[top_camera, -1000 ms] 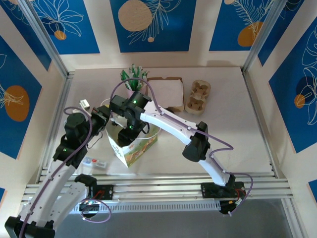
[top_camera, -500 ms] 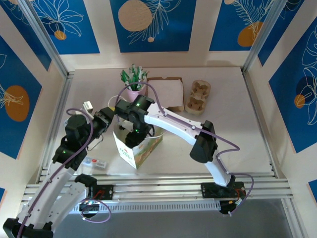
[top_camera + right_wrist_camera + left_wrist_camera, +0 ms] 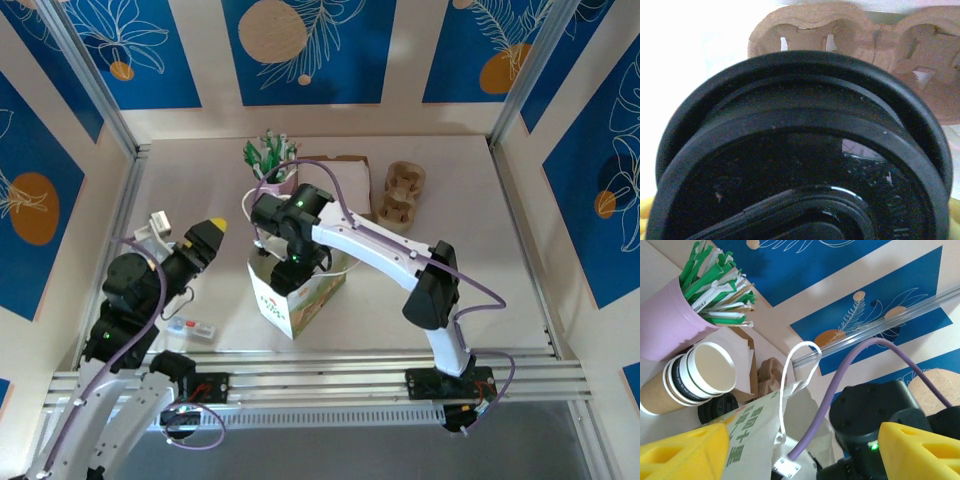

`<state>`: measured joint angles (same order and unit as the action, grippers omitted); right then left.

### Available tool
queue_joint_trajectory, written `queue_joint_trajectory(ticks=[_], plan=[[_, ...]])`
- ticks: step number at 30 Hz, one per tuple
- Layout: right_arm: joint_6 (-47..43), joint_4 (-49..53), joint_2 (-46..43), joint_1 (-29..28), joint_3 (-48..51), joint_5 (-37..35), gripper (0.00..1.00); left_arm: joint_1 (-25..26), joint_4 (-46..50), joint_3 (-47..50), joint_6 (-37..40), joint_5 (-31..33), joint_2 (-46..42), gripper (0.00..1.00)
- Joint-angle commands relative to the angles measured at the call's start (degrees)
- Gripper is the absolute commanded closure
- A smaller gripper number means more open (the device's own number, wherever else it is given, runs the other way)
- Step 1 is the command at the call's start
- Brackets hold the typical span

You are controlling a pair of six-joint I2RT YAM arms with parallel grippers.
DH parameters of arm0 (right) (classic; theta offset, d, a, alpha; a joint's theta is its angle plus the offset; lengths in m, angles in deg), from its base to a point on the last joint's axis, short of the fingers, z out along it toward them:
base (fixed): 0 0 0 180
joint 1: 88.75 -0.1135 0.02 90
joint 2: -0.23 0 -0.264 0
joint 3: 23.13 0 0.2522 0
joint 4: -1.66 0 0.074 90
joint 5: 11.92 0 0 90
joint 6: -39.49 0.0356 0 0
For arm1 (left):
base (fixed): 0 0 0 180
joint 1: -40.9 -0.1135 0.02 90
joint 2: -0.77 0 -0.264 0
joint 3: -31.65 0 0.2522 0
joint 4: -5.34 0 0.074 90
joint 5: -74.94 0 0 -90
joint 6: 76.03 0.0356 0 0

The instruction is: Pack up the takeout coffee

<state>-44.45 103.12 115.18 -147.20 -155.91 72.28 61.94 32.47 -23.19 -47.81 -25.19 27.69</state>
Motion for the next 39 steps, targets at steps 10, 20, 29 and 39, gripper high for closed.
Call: queue_joint_trajectory(ticks=[10,20,29,39], plan=[[0.7,1.0,3.7,-1.4,-7.4,0.6,0.24,0.3,10.6,6.8,3.2,-1.0,-9.6,0.22],[1.1,1.4,8.2,-3.1,-8.6,-0.4,0.24,0.4,21.6,4.8,10.1,2.2,-12.5,0.22],[1.0,1.5,8.5,-3.3,-6.5,-0.4,0.23,0.3,23.1,4.7,12.7,2.7,-12.6,0.23],[1.9,2.0,11.5,-5.8,-7.0,-4.1,0.23,0.3,24.8,4.3,14.5,5.0,-12.9,0.23]])
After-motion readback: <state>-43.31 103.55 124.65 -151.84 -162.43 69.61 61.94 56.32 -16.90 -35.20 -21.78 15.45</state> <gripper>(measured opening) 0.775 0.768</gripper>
